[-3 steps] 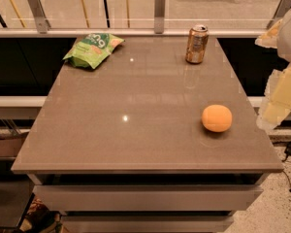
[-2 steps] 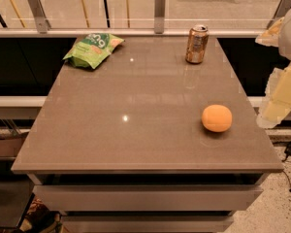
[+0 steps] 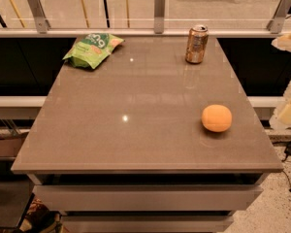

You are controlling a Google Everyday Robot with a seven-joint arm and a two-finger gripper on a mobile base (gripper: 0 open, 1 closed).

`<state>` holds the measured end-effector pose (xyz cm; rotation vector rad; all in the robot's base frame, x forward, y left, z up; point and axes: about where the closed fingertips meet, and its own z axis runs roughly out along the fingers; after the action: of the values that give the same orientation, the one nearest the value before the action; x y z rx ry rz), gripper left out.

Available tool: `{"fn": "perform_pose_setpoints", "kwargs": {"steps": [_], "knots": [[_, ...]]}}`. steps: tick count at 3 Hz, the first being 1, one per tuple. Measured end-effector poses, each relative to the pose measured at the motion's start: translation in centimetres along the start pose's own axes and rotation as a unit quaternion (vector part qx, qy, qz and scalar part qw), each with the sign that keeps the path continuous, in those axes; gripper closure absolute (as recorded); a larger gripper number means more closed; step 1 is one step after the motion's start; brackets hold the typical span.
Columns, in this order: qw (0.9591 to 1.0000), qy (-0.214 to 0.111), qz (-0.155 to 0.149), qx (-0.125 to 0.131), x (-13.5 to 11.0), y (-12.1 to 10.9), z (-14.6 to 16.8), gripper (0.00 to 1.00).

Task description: Move orange near green rice chip bag

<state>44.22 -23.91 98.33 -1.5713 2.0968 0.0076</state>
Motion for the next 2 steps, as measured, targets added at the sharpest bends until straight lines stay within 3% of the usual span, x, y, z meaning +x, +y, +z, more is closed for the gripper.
{"fn": "perform_pose_setpoints", "kwargs": {"steps": [1, 2], "knots": [[0.9981, -0.055, 0.022, 0.016, 1.9, -0.5, 0.4, 0.0], [0.9948, -0.082, 0.053, 0.032, 3.5, -0.8, 1.8, 0.0]]}}
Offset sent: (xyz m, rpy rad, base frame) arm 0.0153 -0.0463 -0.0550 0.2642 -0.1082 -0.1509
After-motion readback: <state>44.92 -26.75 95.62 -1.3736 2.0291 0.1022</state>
